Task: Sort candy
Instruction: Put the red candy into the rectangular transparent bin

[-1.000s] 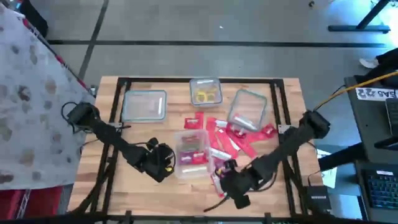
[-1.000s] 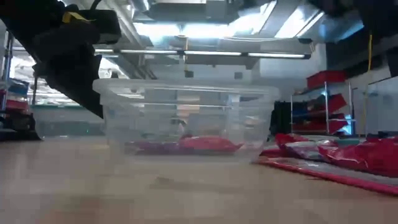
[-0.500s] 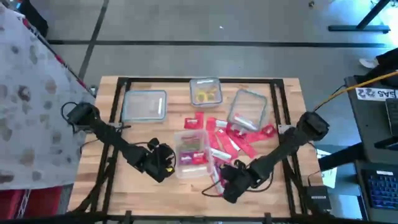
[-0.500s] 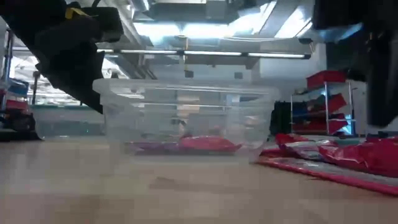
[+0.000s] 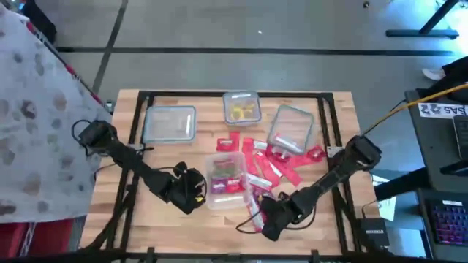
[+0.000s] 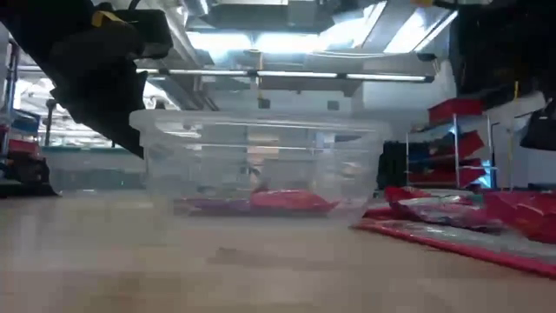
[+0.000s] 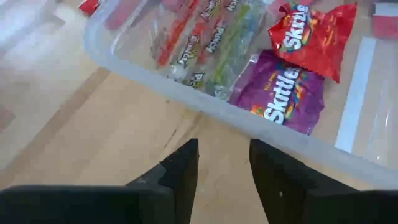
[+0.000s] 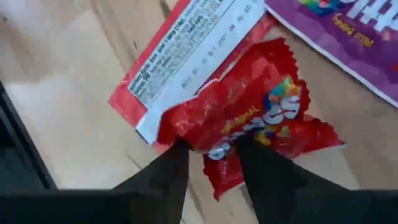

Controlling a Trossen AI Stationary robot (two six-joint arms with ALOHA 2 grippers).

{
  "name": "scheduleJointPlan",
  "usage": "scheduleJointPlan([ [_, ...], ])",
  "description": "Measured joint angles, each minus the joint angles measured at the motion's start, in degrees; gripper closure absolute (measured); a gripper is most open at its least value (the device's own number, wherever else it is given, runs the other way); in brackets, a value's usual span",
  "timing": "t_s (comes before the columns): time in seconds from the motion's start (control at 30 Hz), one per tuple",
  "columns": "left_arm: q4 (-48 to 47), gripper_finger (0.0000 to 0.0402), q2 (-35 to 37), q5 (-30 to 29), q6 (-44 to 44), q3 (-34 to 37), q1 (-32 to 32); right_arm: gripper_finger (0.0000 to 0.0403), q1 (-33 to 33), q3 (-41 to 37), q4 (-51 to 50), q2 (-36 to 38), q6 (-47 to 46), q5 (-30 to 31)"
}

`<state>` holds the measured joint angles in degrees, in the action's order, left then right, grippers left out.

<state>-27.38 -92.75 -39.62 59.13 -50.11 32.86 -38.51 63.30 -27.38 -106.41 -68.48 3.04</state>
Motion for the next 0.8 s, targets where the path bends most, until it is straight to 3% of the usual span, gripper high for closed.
scheduleJointPlan([
  [0.13, 0.0, 0.0273, 0.0, 0.0, 0.0, 0.0, 0.0, 0.0331, 0.3, 2.9, 0.3, 1.4, 9.4, 0.4],
  [0.47, 0.0, 0.0273, 0.0, 0.0, 0.0, 0.0, 0.0, 0.0336, 0.3, 7.6, -2.6, 2.0, 51.5, -1.1],
  [0.67, 0.0, 0.0273, 0.0, -0.1, -0.5, 0.0, 0.0, 0.0306, 0.3, 7.5, -8.0, 1.5, 72.5, 2.6],
  [0.8, 0.2, 0.0273, 0.0, -0.5, -0.6, 0.0, 0.0, 0.0276, 0.8, 7.5, -6.2, 1.1, 83.1, 4.9],
])
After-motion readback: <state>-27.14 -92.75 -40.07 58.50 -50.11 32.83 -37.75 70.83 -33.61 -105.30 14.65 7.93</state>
